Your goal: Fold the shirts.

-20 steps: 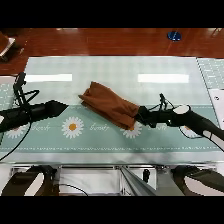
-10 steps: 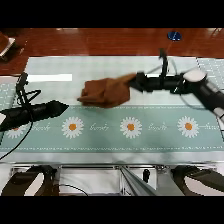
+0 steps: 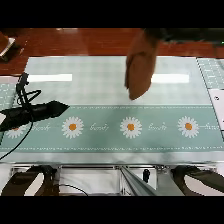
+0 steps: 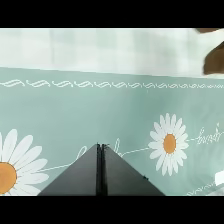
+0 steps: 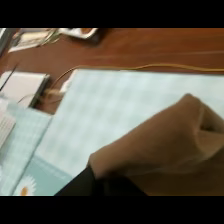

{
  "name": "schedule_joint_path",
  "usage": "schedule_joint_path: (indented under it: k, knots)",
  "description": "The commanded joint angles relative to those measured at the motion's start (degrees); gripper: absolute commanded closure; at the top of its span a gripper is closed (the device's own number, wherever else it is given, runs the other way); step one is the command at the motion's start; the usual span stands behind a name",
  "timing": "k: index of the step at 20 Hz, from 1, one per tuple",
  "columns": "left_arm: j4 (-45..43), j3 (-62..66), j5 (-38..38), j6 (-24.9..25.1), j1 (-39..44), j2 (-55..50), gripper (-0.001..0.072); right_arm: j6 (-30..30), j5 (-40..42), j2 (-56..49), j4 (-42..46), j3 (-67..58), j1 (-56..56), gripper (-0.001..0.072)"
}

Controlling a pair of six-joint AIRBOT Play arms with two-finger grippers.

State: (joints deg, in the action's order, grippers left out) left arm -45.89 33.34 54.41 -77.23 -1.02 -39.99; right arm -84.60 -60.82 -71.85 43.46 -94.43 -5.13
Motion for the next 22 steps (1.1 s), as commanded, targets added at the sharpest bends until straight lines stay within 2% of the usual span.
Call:
schedule_joint_path:
  k: [1, 7, 13, 19, 22]
  knots:
    - [0.0, 0.0, 0.2, 0.0, 0.0, 0.0, 0.0683, -6.3, -4.5, 2.8, 7.3, -4.1, 9.0, 0.0692]
    - [0.0, 0.0, -0.3, 0.1, 0.0, 0.0, 0.0682, -9.1, -16.5, 7.5, 9.7, -4.0, 29.6, 0.0692]
    - [0.0, 0.0, -2.0, 0.3, 0.0, 0.0, 0.0683, -11.0, -31.5, 8.4, 23.9, -4.0, 42.2, 0.0692]
    - [0.0, 0.0, -3.4, 1.6, 0.1, -0.1, 0.0683, -10.5, -39.5, 8.4, 34.7, -4.0, 49.6, 0.0693]
    - [0.0, 0.0, -4.0, 1.6, 0.1, -0.1, 0.0682, -10.5, -39.5, 10.1, 35.1, -2.8, 53.4, 0.0693]
